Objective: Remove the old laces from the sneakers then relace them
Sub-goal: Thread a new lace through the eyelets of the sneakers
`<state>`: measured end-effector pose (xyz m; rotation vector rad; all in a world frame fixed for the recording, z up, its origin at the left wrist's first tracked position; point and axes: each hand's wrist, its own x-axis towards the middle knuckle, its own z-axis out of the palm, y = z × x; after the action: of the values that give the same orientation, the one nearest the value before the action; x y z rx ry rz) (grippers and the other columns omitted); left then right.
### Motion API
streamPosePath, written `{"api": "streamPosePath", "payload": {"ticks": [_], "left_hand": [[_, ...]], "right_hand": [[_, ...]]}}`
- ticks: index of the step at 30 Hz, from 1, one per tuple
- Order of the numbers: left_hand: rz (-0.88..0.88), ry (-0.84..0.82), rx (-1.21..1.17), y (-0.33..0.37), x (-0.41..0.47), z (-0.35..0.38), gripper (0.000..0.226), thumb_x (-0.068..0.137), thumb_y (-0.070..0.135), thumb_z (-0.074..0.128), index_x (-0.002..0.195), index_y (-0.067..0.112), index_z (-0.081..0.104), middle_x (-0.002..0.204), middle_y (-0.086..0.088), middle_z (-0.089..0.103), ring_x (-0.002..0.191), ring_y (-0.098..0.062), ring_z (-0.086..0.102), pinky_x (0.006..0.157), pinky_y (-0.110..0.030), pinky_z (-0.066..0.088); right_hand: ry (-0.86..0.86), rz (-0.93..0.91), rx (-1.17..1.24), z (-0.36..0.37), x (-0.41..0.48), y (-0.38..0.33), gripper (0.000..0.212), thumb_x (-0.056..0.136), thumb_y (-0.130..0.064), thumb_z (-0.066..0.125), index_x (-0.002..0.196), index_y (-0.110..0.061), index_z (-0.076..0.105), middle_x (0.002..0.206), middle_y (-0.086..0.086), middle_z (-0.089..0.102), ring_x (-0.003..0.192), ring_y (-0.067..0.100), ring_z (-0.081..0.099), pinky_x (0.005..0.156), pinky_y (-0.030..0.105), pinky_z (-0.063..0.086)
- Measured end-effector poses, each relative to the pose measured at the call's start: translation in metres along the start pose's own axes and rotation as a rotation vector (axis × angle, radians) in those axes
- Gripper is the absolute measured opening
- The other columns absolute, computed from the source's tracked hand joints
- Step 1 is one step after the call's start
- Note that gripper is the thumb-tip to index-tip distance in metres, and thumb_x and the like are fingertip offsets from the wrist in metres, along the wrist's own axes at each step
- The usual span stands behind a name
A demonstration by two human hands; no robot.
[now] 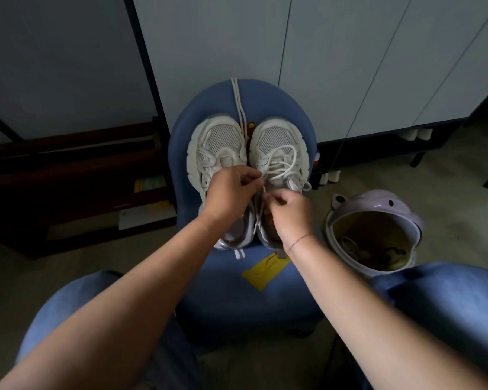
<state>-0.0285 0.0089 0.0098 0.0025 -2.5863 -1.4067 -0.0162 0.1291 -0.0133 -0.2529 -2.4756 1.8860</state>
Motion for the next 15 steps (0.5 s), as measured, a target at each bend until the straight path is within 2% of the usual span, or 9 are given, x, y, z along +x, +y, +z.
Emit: {"api": "streamPosePath", "payload": {"ticks": [1,3,6,8,9,12,15], "left_hand": [[0.003,0.003,-0.001,0.0,-0.001,0.0,0.023,0.09,0.021,0.071,0.111,0.011,0.073,0.094,-0.003,0.075,0.087,-0.014,0.069,0.082,-0.033,0.056],[0.01,0.008,-0.002,0.0,-0.002,0.0,0.023,0.09,0.021,0.07,0.111,0.012,0.073,0.095,-0.002,0.075,0.087,-0.014,0.069,0.082,-0.032,0.056],[0.021,0.022,0.014,0.0,-0.003,0.002,0.024,0.091,0.023,0.069,0.112,0.013,0.073,0.095,-0.002,0.075,0.085,-0.013,0.069,0.08,-0.03,0.055],[0.026,0.022,0.014,0.0,-0.003,0.002,0.025,0.091,0.023,0.069,0.114,0.013,0.072,0.097,-0.002,0.075,0.087,-0.012,0.068,0.081,-0.028,0.055],[0.028,0.019,0.011,0.0,-0.003,0.001,0.026,0.091,0.023,0.069,0.114,0.012,0.072,0.098,-0.002,0.075,0.09,-0.012,0.068,0.083,-0.028,0.054],[0.028,0.009,0.009,0.0,-0.003,0.002,0.026,0.091,0.022,0.069,0.114,0.011,0.072,0.1,-0.003,0.075,0.093,-0.013,0.068,0.086,-0.031,0.054],[0.027,0.011,0.023,-0.001,-0.002,0.002,0.025,0.09,0.022,0.07,0.113,0.012,0.073,0.101,-0.003,0.075,0.093,-0.014,0.068,0.086,-0.033,0.054]], "right_hand": [[0.024,0.002,-0.002,0.002,0.001,0.002,0.023,0.087,-0.023,0.063,0.065,-0.025,0.065,0.062,-0.002,0.065,0.062,0.019,0.06,0.067,0.04,0.054],[0.023,0.009,0.014,0.002,-0.002,0.003,0.023,0.087,-0.021,0.062,0.064,-0.022,0.064,0.058,-0.003,0.062,0.058,0.019,0.056,0.063,0.038,0.05],[-0.137,0.02,-0.067,-0.002,-0.021,0.011,0.029,0.088,-0.011,0.058,0.06,-0.018,0.06,0.044,-0.008,0.051,0.049,0.015,0.046,0.056,0.03,0.04],[-0.246,0.053,-0.094,-0.003,-0.04,0.018,0.027,0.091,-0.008,0.053,0.065,-0.013,0.059,0.044,-0.006,0.049,0.043,0.013,0.044,0.051,0.029,0.038],[-0.244,0.068,-0.062,-0.004,-0.044,0.02,0.025,0.093,-0.009,0.051,0.069,-0.011,0.057,0.048,-0.001,0.05,0.041,0.012,0.044,0.048,0.027,0.038],[-0.051,0.061,0.055,-0.008,-0.034,0.013,0.016,0.096,-0.021,0.051,0.082,-0.017,0.057,0.061,0.002,0.056,0.046,0.013,0.05,0.047,0.025,0.042],[0.033,0.012,0.062,-0.001,-0.012,0.003,0.02,0.094,-0.026,0.056,0.075,-0.02,0.06,0.059,0.0,0.058,0.048,0.016,0.051,0.052,0.029,0.044]]}}
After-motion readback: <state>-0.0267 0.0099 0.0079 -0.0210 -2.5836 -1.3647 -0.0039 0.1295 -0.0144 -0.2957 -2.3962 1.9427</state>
